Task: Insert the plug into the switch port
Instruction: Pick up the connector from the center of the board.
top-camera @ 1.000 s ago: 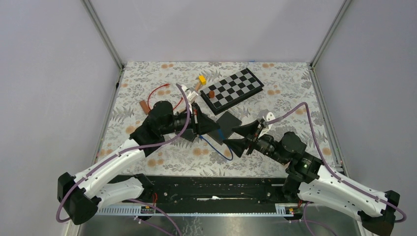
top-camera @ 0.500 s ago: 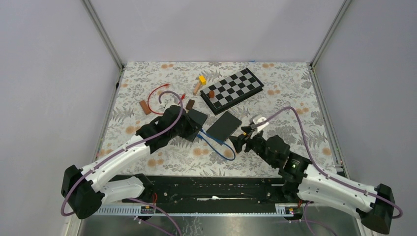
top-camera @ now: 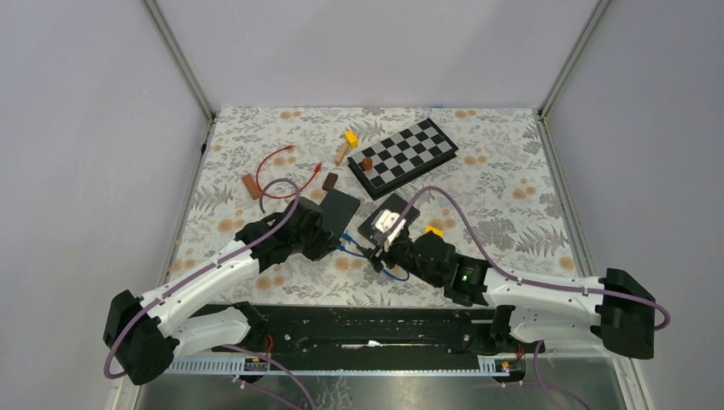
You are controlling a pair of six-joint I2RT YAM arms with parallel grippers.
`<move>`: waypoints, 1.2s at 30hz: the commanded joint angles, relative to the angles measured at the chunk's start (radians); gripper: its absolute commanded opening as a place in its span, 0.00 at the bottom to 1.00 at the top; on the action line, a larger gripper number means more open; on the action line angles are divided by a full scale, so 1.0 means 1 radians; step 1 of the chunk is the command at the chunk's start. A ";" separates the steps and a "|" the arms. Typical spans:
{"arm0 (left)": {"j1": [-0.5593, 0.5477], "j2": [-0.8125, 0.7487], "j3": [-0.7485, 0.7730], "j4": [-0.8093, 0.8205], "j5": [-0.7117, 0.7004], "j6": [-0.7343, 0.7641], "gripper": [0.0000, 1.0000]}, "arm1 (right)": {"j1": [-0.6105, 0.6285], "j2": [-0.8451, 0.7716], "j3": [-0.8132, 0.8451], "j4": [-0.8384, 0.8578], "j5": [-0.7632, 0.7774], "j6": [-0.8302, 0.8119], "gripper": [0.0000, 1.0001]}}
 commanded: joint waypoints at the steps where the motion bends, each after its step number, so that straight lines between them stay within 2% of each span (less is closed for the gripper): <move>1: 0.000 -0.057 -0.032 -0.040 0.062 -0.120 0.00 | 0.067 0.035 -0.057 0.281 0.009 -0.159 0.70; 4: 0.001 -0.090 -0.047 -0.049 0.065 -0.155 0.00 | 0.092 0.074 -0.113 0.423 -0.019 -0.253 0.68; 10: 0.000 -0.134 -0.056 -0.072 0.075 -0.220 0.00 | 0.109 0.156 -0.152 0.562 -0.096 -0.325 0.64; 16: 0.001 -0.156 -0.063 -0.068 0.085 -0.228 0.00 | 0.109 0.228 -0.124 0.570 -0.162 -0.351 0.60; 21: 0.001 -0.203 -0.127 0.026 0.102 -0.237 0.00 | 0.109 0.271 -0.094 0.554 -0.162 -0.379 0.55; 28: 0.001 -0.213 -0.125 -0.001 0.097 -0.245 0.00 | 0.108 0.309 -0.075 0.534 -0.126 -0.434 0.50; 36: 0.002 -0.204 -0.114 -0.002 0.097 -0.245 0.00 | 0.110 0.347 -0.058 0.534 -0.134 -0.422 0.47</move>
